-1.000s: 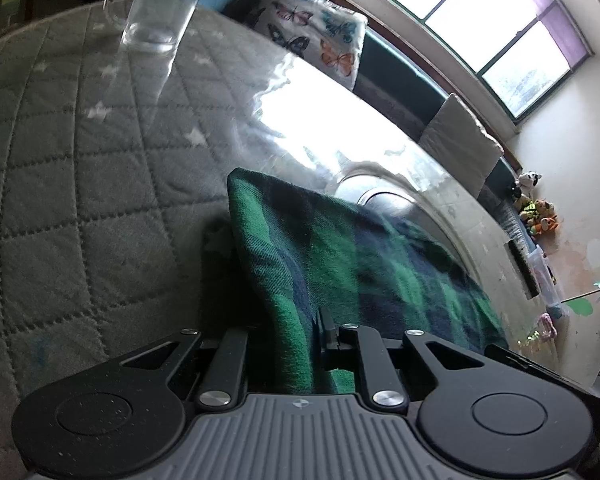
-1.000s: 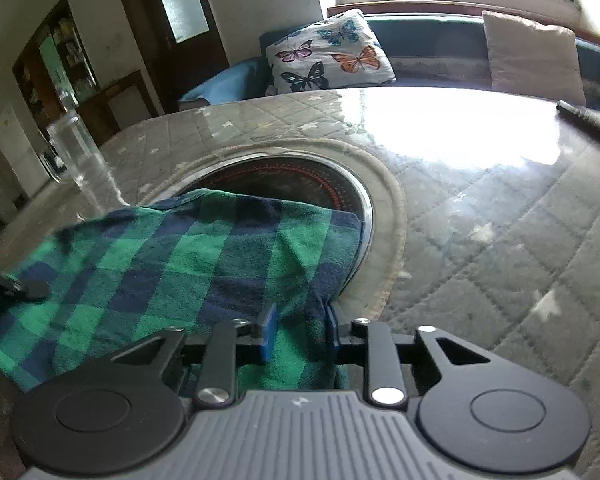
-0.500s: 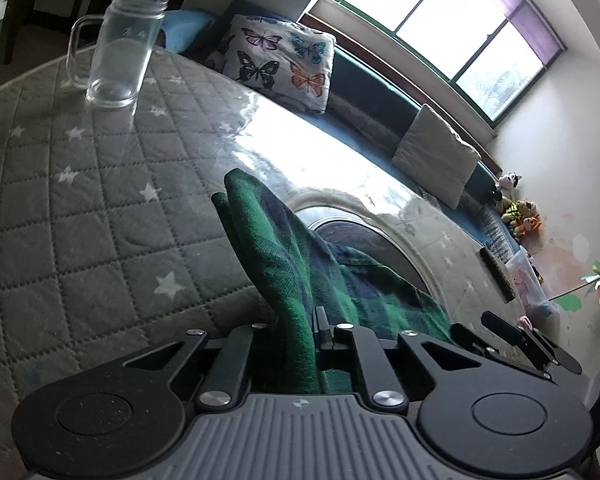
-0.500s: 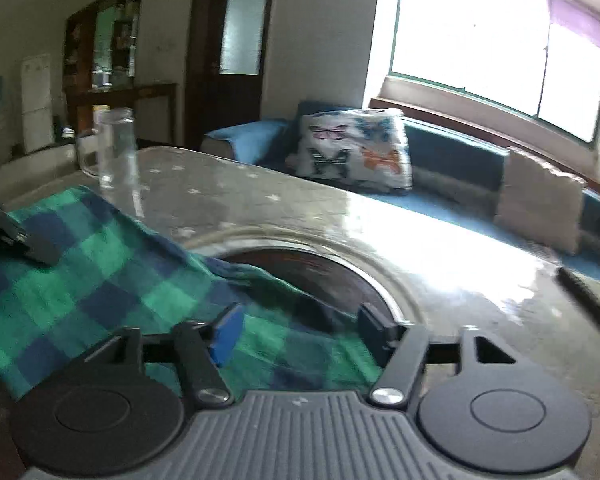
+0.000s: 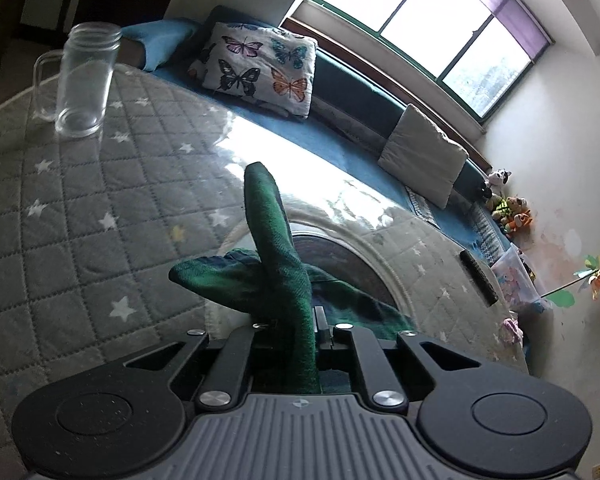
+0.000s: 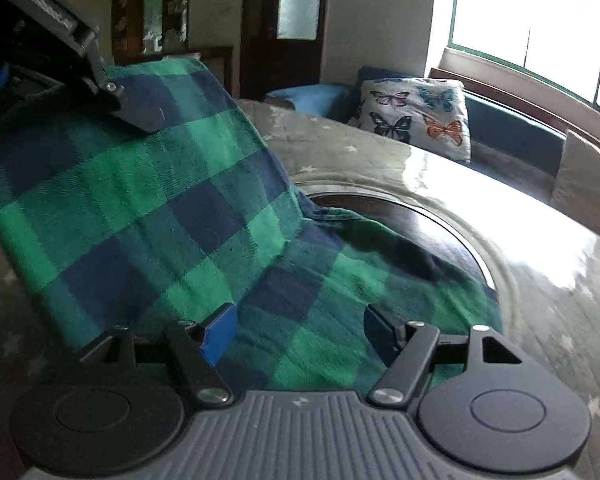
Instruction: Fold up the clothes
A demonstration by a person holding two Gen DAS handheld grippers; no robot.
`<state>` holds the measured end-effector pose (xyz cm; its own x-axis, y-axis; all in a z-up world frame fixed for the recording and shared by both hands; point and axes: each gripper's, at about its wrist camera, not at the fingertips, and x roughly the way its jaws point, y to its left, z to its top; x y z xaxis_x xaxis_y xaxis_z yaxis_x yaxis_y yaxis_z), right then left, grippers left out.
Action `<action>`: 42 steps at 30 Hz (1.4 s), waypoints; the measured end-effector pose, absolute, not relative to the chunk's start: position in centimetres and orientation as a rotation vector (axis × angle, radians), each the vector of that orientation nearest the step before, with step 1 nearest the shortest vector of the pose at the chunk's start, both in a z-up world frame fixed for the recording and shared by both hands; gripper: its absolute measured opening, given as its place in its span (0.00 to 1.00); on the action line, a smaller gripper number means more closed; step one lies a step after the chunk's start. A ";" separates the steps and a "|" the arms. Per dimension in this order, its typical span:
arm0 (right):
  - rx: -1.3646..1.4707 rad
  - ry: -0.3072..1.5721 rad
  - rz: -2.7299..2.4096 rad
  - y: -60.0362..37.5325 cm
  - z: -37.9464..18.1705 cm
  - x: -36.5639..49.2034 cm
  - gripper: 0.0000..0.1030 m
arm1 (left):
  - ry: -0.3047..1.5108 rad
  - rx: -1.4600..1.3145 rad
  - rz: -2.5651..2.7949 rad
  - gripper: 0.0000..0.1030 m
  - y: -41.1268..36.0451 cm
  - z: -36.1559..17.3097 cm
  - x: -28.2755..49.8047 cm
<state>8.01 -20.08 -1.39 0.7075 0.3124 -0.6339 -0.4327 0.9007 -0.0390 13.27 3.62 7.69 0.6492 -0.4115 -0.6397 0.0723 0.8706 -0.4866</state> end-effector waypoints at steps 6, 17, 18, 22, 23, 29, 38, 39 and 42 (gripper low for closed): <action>-0.162 0.701 0.489 -21.5 -2.1 5.7 0.71 | 0.836 -0.406 -0.294 0.10 -0.2 8.9 13.9; -0.042 0.690 0.482 -25.9 -2.4 2.8 0.72 | 0.897 -0.289 -0.314 0.10 -10.0 8.9 15.4; -0.031 0.689 0.481 -26.3 -2.4 2.6 0.72 | 0.906 -0.280 -0.312 0.10 -10.9 8.5 15.5; 0.009 0.684 0.493 -27.4 -2.4 1.9 0.72 | 0.947 -0.262 -0.302 0.10 -13.9 6.6 16.0; 0.017 0.682 0.498 -27.5 -2.4 1.8 0.72 | 0.957 -0.265 -0.299 0.11 -14.4 6.1 16.0; 0.061 0.672 0.527 -28.4 -2.4 1.7 0.72 | 0.993 -0.248 -0.301 0.17 -16.8 3.7 16.1; 0.091 0.666 0.541 -29.2 -2.2 1.1 0.72 | 1.017 -0.231 -0.352 0.42 -18.8 2.5 16.0; 0.095 0.666 0.542 -29.3 -2.2 1.1 0.72 | 1.015 -0.238 -0.371 0.43 -18.9 2.5 16.0; 0.104 0.664 0.546 -29.5 -2.1 0.9 0.72 | 1.016 -0.241 -0.440 0.44 -19.5 2.6 15.6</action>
